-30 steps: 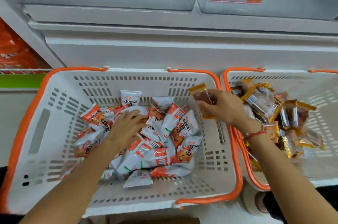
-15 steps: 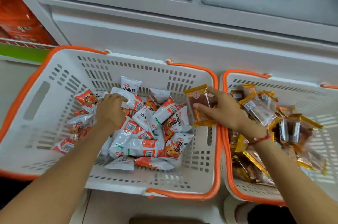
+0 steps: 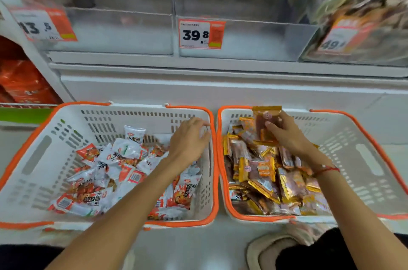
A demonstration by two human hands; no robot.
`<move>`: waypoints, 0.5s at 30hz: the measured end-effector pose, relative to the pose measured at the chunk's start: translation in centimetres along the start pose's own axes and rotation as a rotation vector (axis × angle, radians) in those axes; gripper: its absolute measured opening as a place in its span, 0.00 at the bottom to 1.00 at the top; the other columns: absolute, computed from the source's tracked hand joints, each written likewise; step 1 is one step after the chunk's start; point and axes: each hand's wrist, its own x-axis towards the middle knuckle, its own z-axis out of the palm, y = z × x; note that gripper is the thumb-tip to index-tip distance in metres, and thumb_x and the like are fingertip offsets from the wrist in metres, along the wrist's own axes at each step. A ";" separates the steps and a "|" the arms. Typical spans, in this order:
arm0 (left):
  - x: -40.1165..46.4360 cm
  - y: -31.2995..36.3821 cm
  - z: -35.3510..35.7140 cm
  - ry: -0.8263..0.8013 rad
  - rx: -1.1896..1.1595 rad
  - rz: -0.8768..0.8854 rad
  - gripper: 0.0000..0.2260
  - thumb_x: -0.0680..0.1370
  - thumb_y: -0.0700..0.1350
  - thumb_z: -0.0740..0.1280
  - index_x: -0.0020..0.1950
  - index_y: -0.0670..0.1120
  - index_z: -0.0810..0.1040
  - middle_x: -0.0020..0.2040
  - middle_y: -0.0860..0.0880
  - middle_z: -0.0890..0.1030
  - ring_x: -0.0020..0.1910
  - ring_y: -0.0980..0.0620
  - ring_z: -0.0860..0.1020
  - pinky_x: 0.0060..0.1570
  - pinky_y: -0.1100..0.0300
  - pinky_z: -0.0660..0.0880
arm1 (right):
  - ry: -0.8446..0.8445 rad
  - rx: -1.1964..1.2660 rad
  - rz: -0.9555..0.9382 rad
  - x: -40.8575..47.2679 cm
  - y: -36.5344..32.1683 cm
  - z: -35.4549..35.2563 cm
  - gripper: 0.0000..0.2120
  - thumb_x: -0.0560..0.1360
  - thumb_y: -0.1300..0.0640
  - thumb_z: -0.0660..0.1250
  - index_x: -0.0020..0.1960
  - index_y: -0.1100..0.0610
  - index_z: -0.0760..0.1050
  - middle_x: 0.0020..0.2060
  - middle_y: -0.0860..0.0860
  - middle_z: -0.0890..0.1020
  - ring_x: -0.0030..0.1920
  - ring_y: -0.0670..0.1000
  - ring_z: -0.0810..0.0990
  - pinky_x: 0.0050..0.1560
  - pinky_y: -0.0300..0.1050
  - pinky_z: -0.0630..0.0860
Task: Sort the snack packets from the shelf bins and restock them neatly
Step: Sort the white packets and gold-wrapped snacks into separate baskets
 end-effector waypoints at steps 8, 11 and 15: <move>-1.0 1.1 5.7 -0.230 0.227 0.087 0.31 0.79 0.56 0.63 0.79 0.51 0.56 0.79 0.51 0.55 0.77 0.49 0.53 0.74 0.53 0.55 | -0.214 -0.119 0.086 -4.8 5.1 -1.8 0.10 0.76 0.65 0.67 0.56 0.55 0.78 0.50 0.55 0.80 0.53 0.55 0.78 0.57 0.50 0.74; -0.7 0.9 5.8 -0.208 0.208 0.082 0.32 0.78 0.56 0.65 0.78 0.51 0.57 0.78 0.52 0.57 0.77 0.51 0.55 0.73 0.53 0.56 | -0.350 -0.260 0.059 -2.4 4.2 -0.4 0.11 0.74 0.57 0.72 0.56 0.51 0.80 0.46 0.49 0.82 0.50 0.50 0.80 0.55 0.47 0.77; 0.2 0.7 6.4 -0.168 0.164 0.057 0.34 0.74 0.56 0.69 0.77 0.50 0.61 0.76 0.52 0.61 0.74 0.52 0.58 0.72 0.55 0.58 | -0.150 -0.456 -0.202 1.3 3.9 2.9 0.11 0.75 0.48 0.69 0.53 0.51 0.80 0.43 0.46 0.81 0.44 0.47 0.77 0.45 0.45 0.73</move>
